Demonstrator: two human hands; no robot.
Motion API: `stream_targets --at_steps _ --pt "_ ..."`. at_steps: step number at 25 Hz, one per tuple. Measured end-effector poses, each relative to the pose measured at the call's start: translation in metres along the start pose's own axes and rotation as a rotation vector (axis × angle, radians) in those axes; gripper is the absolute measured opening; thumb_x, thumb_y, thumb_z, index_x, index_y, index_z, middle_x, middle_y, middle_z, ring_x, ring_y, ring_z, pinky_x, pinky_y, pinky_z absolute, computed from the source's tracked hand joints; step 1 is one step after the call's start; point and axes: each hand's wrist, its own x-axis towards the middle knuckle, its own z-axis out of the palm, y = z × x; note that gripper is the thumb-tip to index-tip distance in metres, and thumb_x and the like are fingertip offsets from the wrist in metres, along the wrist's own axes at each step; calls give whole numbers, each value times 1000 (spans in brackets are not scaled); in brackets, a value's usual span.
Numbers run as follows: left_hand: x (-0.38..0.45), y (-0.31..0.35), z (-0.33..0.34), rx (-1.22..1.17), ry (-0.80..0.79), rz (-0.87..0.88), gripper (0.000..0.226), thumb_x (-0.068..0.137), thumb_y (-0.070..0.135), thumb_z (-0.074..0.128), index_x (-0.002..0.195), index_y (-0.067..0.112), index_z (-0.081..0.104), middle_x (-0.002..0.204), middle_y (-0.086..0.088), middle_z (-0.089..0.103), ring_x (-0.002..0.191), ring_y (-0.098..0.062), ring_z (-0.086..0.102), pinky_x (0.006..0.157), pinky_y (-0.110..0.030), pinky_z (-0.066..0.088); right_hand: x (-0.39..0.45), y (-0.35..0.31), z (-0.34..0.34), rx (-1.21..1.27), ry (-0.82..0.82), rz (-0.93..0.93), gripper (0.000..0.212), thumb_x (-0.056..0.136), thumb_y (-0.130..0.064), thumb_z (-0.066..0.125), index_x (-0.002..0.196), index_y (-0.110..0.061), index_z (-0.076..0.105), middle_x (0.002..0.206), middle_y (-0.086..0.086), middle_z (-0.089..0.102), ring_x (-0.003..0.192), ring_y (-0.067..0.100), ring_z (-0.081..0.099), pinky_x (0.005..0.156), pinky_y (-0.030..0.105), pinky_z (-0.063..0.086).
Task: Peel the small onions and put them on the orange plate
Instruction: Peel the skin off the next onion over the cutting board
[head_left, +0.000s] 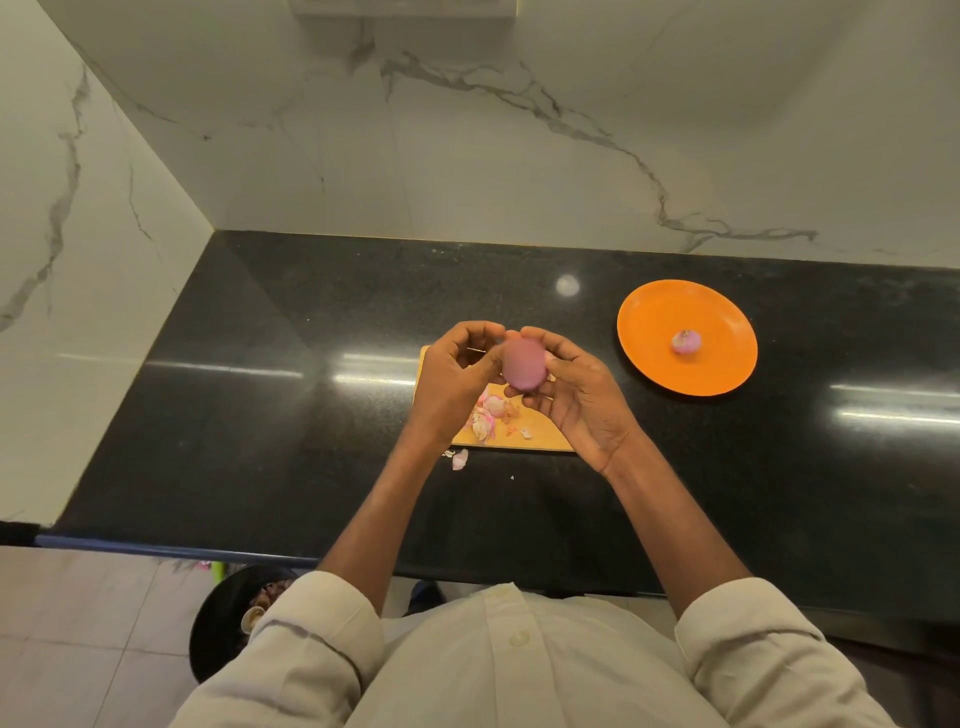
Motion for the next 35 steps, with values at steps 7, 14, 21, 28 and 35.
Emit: stream_targets --at_steps 7,14,21,28,35 --pt "-3 3 3 23 -1 1 24 91 15 85 111 6 75 107 -9 78 99 -28 74 88 -39 63 4 2 3 -96 78 -50 30 106 -12 60 135 -9 66 135 22 67 94 27 71 71 26 61" --pt "-2 -3 0 -213 80 -97 5 102 3 69 104 -2 69 93 -13 75 87 -28 75 80 -40 66 5 5 2 7 32 -31 35 108 -10 53 143 -4 59 136 18 69 94 27 72 71 27 61" --pt "-6 -6 -17 -57 -90 -104 9 105 11 67 110 8 74 86 -14 74 79 -23 72 74 -38 63 7 10 1 37 45 16 33 109 -17 53 139 -9 65 121 16 71 84 22 68 68 28 57" --pt "-14 -14 -34 318 -71 -84 22 105 32 69 101 13 79 94 2 78 93 -11 73 84 -32 55 10 22 10 -148 121 48 26 107 -29 59 122 -16 76 113 12 75 82 22 66 71 32 55" --pt "-12 2 -27 219 -88 12 23 98 29 79 113 13 81 100 -4 81 95 -22 79 85 -48 66 9 28 14 -207 175 42 28 102 -33 66 120 -12 74 114 16 76 95 32 67 69 32 53"
